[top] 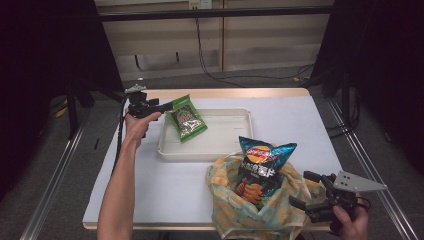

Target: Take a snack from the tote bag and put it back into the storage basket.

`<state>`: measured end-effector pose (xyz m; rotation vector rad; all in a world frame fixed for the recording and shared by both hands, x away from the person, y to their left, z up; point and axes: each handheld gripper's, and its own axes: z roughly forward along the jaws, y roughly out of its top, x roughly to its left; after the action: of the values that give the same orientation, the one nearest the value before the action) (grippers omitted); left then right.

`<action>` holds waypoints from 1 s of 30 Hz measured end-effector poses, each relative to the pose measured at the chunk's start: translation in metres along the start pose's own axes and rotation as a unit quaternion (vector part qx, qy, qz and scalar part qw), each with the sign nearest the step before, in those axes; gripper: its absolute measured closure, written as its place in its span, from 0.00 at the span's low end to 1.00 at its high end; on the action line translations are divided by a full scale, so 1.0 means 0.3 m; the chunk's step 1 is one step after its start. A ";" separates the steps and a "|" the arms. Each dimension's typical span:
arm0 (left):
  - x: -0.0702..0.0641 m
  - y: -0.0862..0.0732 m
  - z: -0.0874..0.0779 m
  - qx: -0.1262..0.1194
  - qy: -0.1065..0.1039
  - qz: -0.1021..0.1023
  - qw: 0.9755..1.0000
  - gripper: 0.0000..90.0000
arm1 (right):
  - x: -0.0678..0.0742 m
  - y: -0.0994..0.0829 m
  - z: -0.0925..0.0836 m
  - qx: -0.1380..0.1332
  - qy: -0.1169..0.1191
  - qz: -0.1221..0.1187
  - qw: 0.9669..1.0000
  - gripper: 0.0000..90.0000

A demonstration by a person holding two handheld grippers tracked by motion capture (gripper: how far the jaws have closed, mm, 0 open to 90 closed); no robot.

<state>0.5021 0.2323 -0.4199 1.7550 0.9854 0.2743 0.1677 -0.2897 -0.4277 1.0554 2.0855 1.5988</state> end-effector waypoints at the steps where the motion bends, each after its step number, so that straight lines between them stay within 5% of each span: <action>1: -0.009 -0.002 -0.012 -0.007 0.004 0.005 1.000 0.26 | 0.000 0.000 0.000 -0.001 0.000 0.001 1.000 0.02; 7: -0.048 -0.033 -0.036 0.003 -0.033 0.025 0.999 0.41 | -0.003 0.001 0.002 0.001 -0.002 -0.001 1.000 0.02; 9: -0.064 -0.050 -0.044 0.002 -0.062 0.027 0.998 0.54 | -0.004 0.001 0.002 0.002 -0.004 -0.002 1.000 0.02; 12: -0.083 -0.061 -0.038 0.015 -0.072 0.033 0.997 0.72 | -0.002 0.003 0.004 0.002 -0.005 0.000 1.000 0.02; 15: -0.142 -0.076 -0.005 0.041 -0.103 0.061 0.992 0.83 | -0.001 0.004 0.007 0.004 -0.005 -0.003 1.000 0.02; 19: -0.187 -0.085 0.045 0.063 -0.130 0.068 0.987 1.00 | -0.003 0.003 0.006 0.006 -0.005 -0.001 1.000 0.02; 24: -0.202 -0.125 0.111 0.113 -0.118 0.069 0.984 1.00 | -0.007 0.003 0.000 0.003 -0.004 0.000 1.000 0.02; 29: -0.216 -0.139 0.136 0.130 -0.105 0.073 0.983 1.00 | -0.006 0.002 -0.001 0.005 -0.004 -0.002 1.000 0.02; 30: -0.212 -0.137 0.142 0.143 -0.100 0.078 0.981 1.00 | -0.006 0.003 0.002 0.004 -0.004 -0.003 1.000 0.02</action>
<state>0.4675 0.1613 -0.4563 2.0817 0.7697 0.0524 0.1695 -0.2905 -0.4274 1.0548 2.0909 1.5821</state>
